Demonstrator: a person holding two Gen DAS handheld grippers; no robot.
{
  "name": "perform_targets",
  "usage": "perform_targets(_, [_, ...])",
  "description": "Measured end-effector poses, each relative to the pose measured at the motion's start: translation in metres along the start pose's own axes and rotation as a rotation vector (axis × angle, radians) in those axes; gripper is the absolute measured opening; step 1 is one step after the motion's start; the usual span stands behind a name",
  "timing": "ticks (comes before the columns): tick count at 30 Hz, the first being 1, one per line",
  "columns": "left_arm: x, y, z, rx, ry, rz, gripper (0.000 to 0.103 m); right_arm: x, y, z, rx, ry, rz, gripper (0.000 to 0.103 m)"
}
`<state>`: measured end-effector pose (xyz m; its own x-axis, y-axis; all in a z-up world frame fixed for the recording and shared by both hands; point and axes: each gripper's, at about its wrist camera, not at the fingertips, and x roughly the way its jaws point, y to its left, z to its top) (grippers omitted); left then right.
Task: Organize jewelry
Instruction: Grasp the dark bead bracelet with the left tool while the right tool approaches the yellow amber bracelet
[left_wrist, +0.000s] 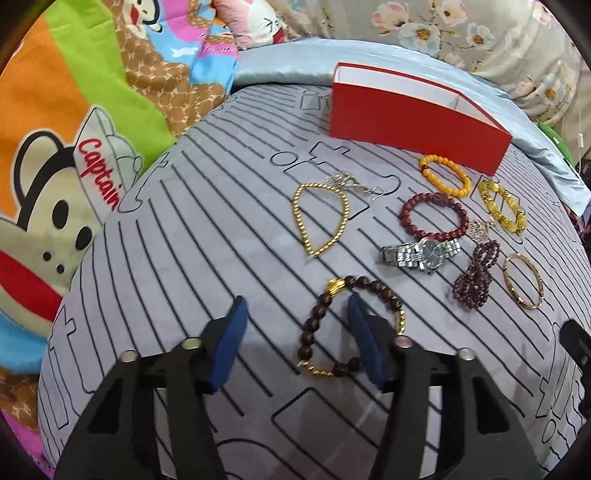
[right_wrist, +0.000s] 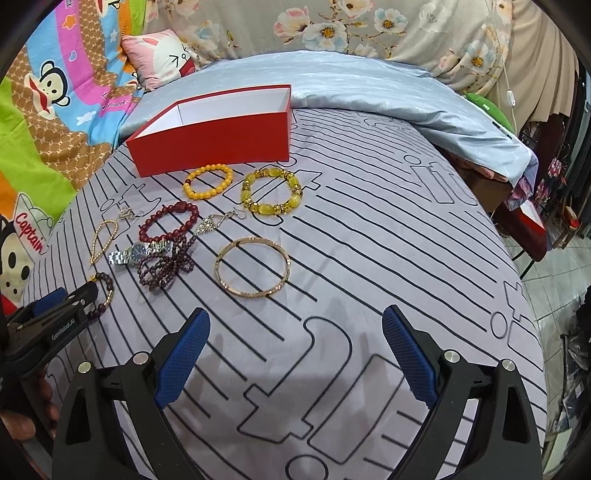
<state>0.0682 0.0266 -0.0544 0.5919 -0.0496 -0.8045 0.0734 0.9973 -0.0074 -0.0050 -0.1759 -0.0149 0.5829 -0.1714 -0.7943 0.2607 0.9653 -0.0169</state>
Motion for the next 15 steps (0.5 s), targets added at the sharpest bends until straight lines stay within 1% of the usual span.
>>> perform_targets(1, [0.0, -0.002, 0.0, 0.006, -0.005, -0.009, 0.035, 0.002, 0.0, 0.003, 0.001, -0.002, 0.005, 0.09])
perform_targets(2, [-0.001, -0.002, 0.001, 0.009, -0.006, -0.017, 0.03, 0.004, 0.0, 0.006, 0.001, -0.009, 0.008, 0.09])
perform_targets(4, [-0.002, -0.002, 0.002, 0.003, -0.001, -0.051, 0.011, 0.007, 0.0, 0.013, -0.003, -0.019, 0.008, 0.09])
perform_targets(6, [-0.003, -0.001, 0.003, -0.009, 0.006, -0.077, 0.008, 0.014, 0.0, 0.024, -0.006, -0.026, 0.006, 0.09])
perform_targets(9, [-0.008, -0.001, 0.006, -0.011, -0.006, -0.093, 0.008, 0.027, 0.0, 0.042, -0.004, -0.03, 0.004, 0.087])
perform_targets(12, [-0.013, 0.0, 0.007, -0.014, -0.016, -0.1, 0.008, 0.039, 0.001, 0.061, -0.001, -0.04, 0.006, 0.082])
perform_targets(14, [-0.015, 0.001, 0.009, -0.022, -0.018, -0.11, 0.008, 0.05, 0.002, 0.075, 0.0, -0.039, 0.007, 0.076])
perform_targets(15, [-0.017, 0.002, 0.01, -0.023, -0.021, -0.112, 0.008, 0.054, 0.003, 0.08, 0.002, -0.037, 0.01, 0.074])
